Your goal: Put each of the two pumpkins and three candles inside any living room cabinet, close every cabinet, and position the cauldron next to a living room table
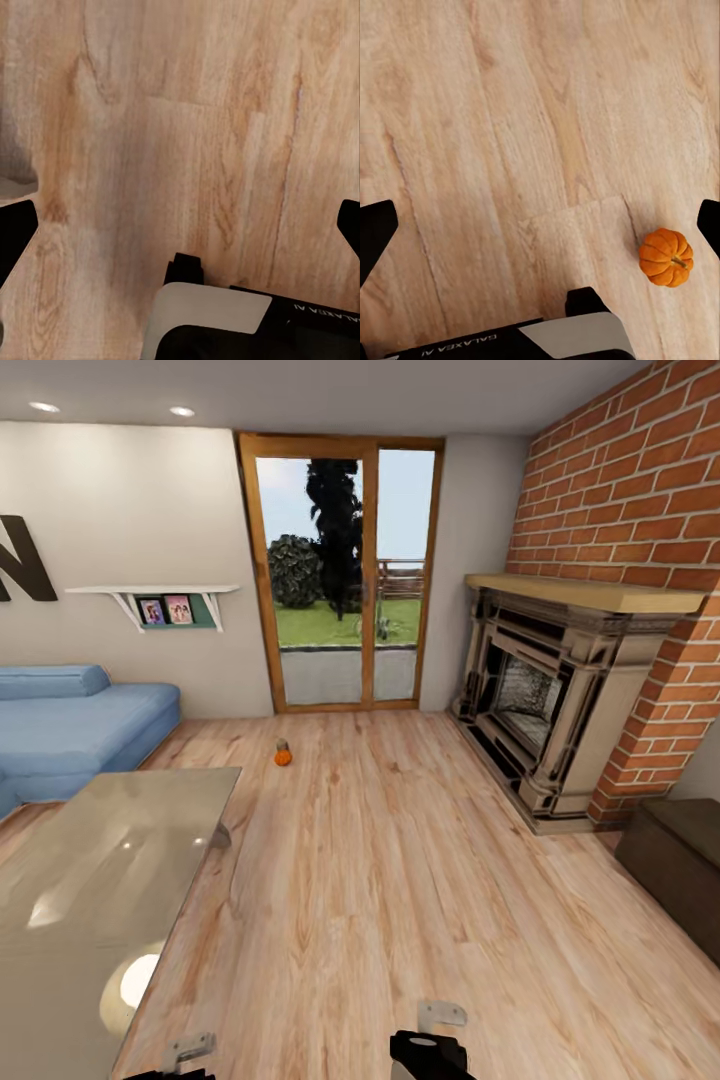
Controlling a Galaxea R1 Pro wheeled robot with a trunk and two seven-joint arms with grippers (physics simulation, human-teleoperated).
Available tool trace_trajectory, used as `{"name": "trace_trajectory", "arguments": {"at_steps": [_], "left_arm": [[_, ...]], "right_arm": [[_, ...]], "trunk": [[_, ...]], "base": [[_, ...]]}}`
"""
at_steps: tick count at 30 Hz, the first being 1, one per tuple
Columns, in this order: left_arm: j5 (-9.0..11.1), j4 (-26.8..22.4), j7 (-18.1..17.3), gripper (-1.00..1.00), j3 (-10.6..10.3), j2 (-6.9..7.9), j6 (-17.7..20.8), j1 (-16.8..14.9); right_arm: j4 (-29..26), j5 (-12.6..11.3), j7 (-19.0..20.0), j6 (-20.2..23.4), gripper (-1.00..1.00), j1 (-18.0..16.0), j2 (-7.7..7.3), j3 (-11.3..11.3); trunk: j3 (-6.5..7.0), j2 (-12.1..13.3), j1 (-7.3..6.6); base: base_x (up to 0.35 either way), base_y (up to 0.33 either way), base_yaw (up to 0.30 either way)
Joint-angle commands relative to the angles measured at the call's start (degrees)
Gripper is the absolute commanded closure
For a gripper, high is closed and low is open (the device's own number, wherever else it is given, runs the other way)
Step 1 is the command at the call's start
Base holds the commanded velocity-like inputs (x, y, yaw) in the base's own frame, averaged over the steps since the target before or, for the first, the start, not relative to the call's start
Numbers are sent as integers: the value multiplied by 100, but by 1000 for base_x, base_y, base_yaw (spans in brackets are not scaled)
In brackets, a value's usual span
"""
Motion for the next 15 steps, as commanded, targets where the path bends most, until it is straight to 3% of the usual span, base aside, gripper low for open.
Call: {"name": "trace_trajectory", "arguments": {"at_steps": [1, 15], "left_arm": [[0, 0, 0, -100, 0, 0, 0, 1], [-8, 0, 0, -100, -16, -15, -58, -1]], "right_arm": [[1, 1, 0, -50, -100, 0, 1, 0], [7, -2, 2, -342, -100, 0, -5, 7]], "trunk": [[0, 0, 0], [0, 0, 0]], "base": [[294, 119, 0], [323, 14, 0]]}}
